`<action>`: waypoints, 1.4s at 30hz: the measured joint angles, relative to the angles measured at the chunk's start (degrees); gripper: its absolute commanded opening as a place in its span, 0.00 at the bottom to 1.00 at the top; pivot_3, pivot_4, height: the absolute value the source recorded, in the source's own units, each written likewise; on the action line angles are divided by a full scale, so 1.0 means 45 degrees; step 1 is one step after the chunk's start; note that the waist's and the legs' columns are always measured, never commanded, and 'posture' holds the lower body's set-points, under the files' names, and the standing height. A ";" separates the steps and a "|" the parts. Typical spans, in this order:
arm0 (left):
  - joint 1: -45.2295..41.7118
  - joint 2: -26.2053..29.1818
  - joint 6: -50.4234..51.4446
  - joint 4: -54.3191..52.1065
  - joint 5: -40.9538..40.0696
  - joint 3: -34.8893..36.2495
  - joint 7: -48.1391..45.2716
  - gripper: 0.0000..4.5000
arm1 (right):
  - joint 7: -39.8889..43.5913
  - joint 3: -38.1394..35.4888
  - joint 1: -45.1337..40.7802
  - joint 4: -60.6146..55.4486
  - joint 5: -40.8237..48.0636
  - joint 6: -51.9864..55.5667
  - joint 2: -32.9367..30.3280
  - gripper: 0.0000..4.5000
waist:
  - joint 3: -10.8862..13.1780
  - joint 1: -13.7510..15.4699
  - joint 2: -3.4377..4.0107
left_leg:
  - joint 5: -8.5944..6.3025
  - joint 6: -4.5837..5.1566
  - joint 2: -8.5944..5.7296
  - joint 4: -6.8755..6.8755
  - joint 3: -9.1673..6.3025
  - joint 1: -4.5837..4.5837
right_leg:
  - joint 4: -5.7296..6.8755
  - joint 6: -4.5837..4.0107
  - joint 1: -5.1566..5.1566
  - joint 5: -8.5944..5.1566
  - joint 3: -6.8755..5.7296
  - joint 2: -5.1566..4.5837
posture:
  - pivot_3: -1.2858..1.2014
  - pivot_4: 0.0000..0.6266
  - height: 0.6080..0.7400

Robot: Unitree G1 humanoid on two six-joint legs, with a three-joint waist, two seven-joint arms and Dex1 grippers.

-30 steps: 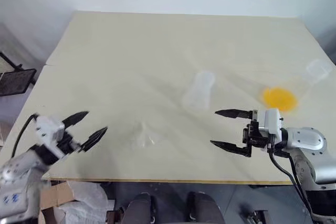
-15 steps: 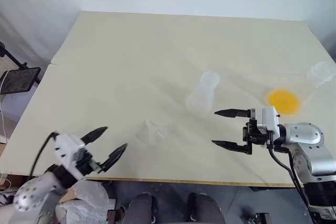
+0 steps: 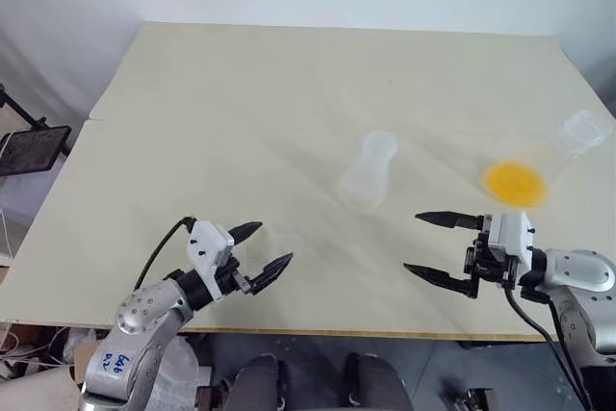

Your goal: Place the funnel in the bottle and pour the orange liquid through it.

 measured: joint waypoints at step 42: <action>-1.4569 0.4519 1.0525 0.7478 -0.6627 -0.0415 -0.4242 0.00 | -0.5464 -0.3397 0.3089 -0.2645 0.1056 -0.0022 0.2836 1.00 | 0.0010 -0.0029 0.0013 | 0.0012 -0.0021 -0.0068 -0.0030 0.0024 -0.0021 | 0.0029 0.0012 -0.0059 0.0001 0.0038 0.0039 | 0.52 0.24 1.00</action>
